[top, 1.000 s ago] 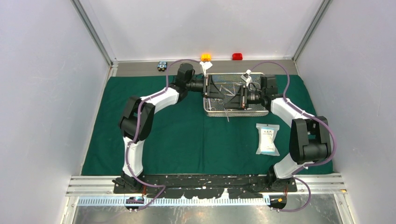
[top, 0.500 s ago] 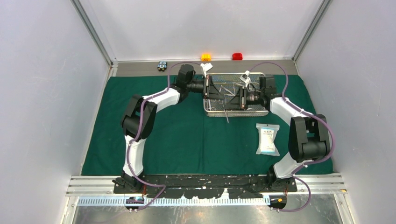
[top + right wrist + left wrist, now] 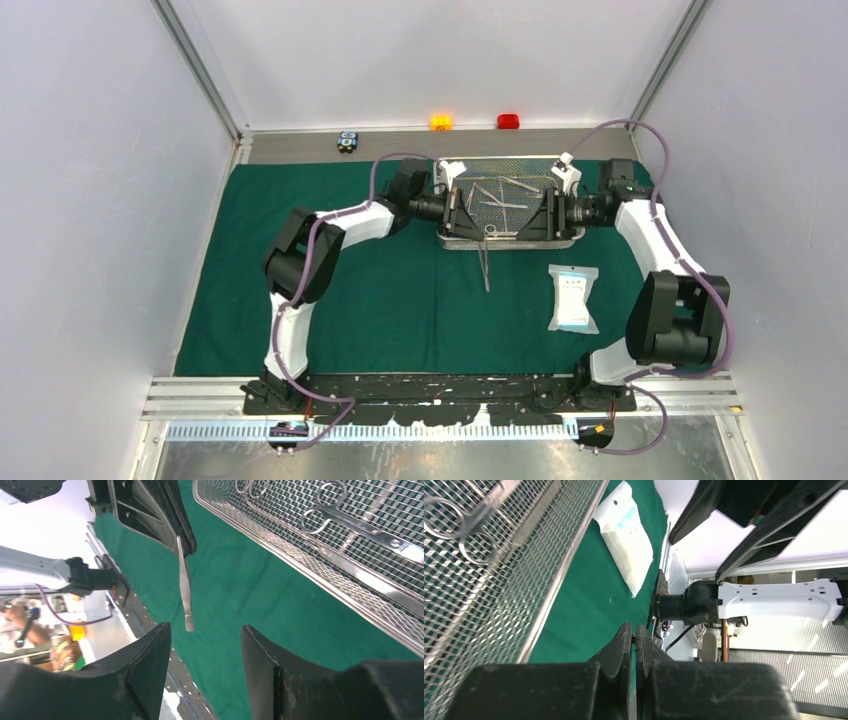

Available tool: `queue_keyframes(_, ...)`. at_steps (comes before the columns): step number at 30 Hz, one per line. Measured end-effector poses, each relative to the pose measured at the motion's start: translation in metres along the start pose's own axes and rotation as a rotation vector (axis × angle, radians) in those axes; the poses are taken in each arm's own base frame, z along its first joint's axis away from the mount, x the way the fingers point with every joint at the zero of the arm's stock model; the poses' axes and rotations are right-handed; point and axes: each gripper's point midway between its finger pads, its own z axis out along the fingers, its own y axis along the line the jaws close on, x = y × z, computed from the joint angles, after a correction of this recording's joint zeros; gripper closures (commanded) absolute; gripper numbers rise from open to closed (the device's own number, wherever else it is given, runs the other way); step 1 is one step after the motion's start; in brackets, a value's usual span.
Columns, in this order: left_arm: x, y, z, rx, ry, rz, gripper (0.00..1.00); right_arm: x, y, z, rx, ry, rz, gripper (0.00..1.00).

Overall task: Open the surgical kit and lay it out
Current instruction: Place the medical item in the surgical kit.

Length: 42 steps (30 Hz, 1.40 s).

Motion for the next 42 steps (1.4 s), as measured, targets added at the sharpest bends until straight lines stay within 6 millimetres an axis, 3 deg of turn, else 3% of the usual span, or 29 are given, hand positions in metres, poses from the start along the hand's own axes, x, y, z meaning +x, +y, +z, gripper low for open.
queue_keyframes(7,0.04,-0.007,0.042,-0.039,0.074,-0.027,1.0,0.0,0.007,-0.03,0.129,-0.045,-0.098,0.42)
queue_keyframes(12,0.07,0.011,0.077,-0.15,0.148,-0.108,1.0,-0.003,0.005,-0.039,0.197,-0.07,-0.116,0.42)
queue_keyframes(16,0.078,0.025,0.103,-0.25,0.188,-0.15,1.0,-0.006,0.001,-0.048,0.247,-0.1,-0.111,0.42)
queue_keyframes(20,0.081,0.027,0.12,-0.326,0.216,-0.171,1.0,-0.01,-0.005,-0.058,0.284,-0.133,-0.094,0.42)
queue_keyframes(29,0.08,0.03,0.13,-0.427,0.23,-0.206,1.0,-0.009,-0.016,-0.064,0.305,-0.158,-0.057,0.42)
queue_keyframes(42,0.075,0.029,0.137,-0.431,0.223,-0.226,0.95,-0.008,-0.018,-0.066,0.298,-0.166,-0.044,0.43)
